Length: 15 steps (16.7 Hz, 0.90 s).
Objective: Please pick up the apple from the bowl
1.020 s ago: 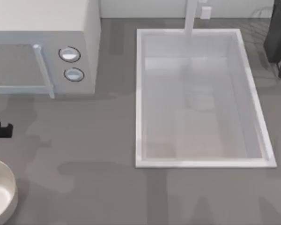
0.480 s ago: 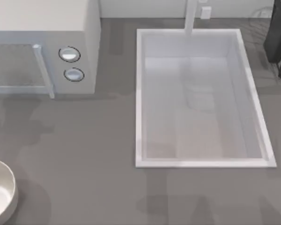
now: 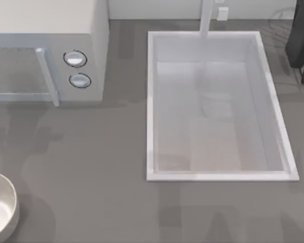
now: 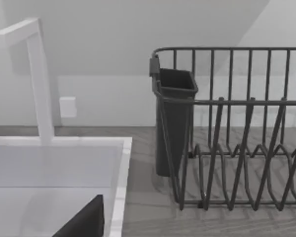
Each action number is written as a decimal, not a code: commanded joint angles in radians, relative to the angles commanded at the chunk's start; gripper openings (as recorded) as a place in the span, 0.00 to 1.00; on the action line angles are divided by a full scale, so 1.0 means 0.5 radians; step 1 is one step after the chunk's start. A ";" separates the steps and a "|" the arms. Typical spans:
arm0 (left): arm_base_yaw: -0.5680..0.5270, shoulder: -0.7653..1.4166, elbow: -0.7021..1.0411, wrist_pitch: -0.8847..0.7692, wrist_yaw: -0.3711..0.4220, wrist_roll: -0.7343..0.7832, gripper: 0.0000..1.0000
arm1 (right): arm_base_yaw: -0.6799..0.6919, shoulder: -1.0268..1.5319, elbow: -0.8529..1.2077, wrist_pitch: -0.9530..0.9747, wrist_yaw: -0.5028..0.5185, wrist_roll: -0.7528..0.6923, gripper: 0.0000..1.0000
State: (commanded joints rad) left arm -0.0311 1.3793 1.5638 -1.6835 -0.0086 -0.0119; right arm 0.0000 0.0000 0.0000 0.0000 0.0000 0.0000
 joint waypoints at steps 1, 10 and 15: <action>-0.066 0.055 0.008 0.031 0.001 -0.066 0.00 | 0.000 0.000 0.000 0.000 0.000 0.000 1.00; -1.077 0.706 0.025 0.539 0.016 -1.069 0.00 | 0.000 0.000 0.000 0.000 0.000 0.000 1.00; -1.191 0.787 0.011 0.632 0.018 -1.183 0.00 | 0.000 0.000 0.000 0.000 0.000 0.000 1.00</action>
State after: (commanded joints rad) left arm -0.6268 1.7729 1.5696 -1.3675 0.0003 -0.6035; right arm 0.0000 0.0000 0.0000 0.0000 0.0000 0.0000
